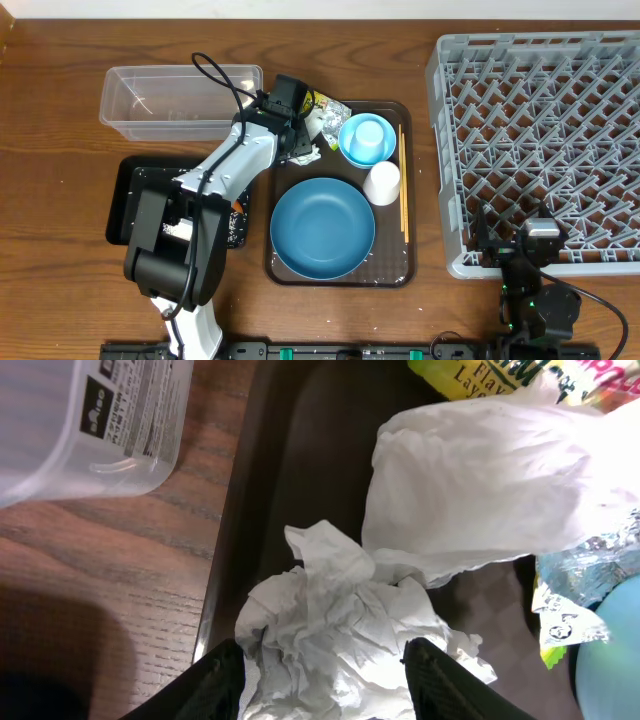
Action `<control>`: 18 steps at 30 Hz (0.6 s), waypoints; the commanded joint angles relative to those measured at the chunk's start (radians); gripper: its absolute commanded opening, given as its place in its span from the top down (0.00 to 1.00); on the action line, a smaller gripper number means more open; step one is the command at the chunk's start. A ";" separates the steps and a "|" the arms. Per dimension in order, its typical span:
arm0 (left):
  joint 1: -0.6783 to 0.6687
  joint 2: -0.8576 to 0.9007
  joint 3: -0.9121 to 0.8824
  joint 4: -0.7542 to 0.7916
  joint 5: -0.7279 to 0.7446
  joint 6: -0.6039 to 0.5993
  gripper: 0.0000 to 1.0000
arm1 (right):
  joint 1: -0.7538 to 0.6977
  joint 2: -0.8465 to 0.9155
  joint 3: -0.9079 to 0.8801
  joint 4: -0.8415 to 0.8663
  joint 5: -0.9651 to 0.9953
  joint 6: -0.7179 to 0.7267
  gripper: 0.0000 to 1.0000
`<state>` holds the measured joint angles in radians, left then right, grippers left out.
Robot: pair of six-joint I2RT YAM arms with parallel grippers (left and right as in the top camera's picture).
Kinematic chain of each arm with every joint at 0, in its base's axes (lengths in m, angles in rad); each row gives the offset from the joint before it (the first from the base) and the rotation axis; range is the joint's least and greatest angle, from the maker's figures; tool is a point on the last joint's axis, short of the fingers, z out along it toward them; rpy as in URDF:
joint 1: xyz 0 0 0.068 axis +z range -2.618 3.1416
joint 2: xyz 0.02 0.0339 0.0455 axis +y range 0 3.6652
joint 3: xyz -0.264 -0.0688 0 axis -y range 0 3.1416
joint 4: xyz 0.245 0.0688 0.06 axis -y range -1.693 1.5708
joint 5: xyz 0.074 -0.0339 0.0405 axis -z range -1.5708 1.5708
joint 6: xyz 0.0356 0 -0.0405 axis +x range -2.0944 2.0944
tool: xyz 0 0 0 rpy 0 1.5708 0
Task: Sort waste into correct bins and load items into the dishwasher rack
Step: 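Lower the left gripper onto the crumpled white tissue and grasp it, then lift the tissue left and drop it into the clear plastic container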
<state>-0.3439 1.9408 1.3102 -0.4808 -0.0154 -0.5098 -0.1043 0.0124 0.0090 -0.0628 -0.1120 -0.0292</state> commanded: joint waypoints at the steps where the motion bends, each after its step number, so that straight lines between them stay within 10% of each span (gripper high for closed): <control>1: -0.003 0.008 -0.032 -0.003 -0.023 -0.005 0.46 | -0.010 -0.005 -0.003 -0.001 0.003 0.014 0.01; 8: -0.002 0.008 -0.051 0.009 -0.023 -0.003 0.47 | -0.010 -0.005 -0.003 -0.001 0.003 0.014 0.01; 18: -0.007 -0.036 -0.050 0.019 -0.023 0.003 0.91 | -0.010 -0.005 -0.003 -0.001 0.003 0.014 0.01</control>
<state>-0.3443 1.9400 1.2644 -0.4603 -0.0265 -0.5205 -0.1043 0.0124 0.0090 -0.0628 -0.1120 -0.0292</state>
